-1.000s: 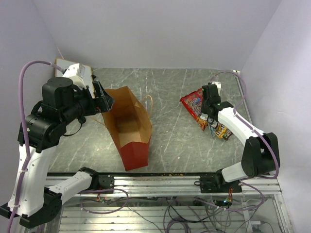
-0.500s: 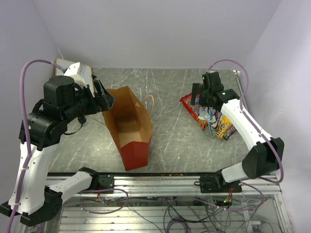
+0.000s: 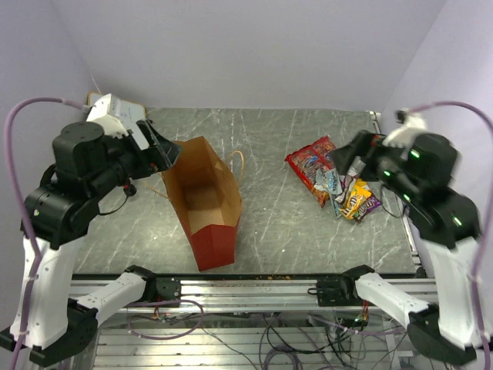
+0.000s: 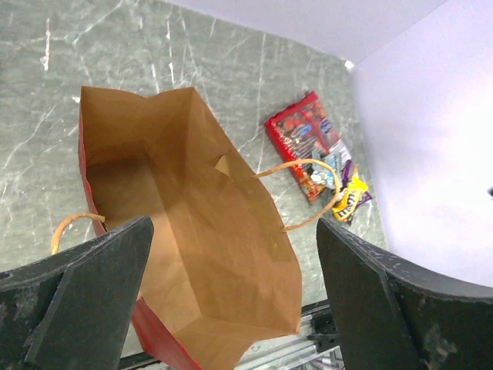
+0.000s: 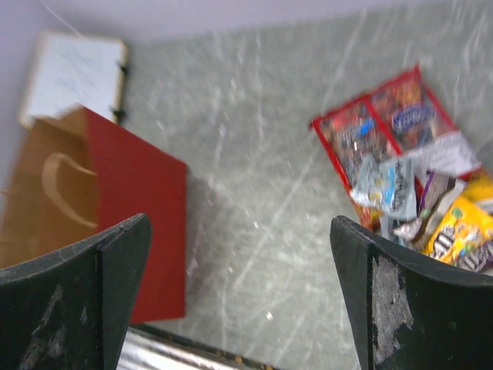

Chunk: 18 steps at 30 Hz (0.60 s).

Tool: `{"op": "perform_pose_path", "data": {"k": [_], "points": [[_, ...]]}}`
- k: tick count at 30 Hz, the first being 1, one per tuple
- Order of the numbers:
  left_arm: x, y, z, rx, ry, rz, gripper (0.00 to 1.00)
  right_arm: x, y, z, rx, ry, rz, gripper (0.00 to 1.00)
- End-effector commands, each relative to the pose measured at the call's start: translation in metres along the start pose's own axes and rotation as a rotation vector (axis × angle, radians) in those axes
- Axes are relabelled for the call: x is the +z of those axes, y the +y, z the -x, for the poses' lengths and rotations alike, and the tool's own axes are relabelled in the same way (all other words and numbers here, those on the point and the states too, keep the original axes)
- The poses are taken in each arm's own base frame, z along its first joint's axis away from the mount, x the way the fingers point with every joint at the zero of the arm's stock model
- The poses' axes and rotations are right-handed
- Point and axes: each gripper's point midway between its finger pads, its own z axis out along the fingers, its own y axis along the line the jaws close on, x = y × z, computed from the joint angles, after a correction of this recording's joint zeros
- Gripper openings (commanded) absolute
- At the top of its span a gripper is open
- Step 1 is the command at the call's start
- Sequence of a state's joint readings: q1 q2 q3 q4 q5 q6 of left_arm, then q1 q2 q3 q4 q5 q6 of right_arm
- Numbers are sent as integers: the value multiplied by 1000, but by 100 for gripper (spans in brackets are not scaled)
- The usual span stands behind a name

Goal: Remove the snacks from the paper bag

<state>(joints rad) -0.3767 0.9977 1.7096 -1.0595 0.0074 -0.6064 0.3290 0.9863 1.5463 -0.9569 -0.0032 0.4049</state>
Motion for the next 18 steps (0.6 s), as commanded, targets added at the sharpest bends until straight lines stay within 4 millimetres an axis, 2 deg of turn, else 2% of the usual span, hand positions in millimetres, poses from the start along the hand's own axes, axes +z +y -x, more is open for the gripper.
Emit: {"op": "perform_pose_path", "data": {"k": [1, 5, 9, 12, 18], "points": [[-32, -19, 30, -35, -146, -86, 98, -65, 10, 39, 16, -202, 44, 100], [-53, -26, 44, -45, -221, -127, 98, -111, 19, 65, 39, -333, 91, 100], [-73, -24, 51, -64, -296, -138, 98, -133, 15, 71, 75, -384, 73, 100], [-89, -23, 55, -59, -349, -149, 98, -131, 6, 65, 96, -377, 35, 100], [-99, -20, 63, -24, -390, -134, 98, -111, 0, 53, 117, -320, -3, 100]]}}
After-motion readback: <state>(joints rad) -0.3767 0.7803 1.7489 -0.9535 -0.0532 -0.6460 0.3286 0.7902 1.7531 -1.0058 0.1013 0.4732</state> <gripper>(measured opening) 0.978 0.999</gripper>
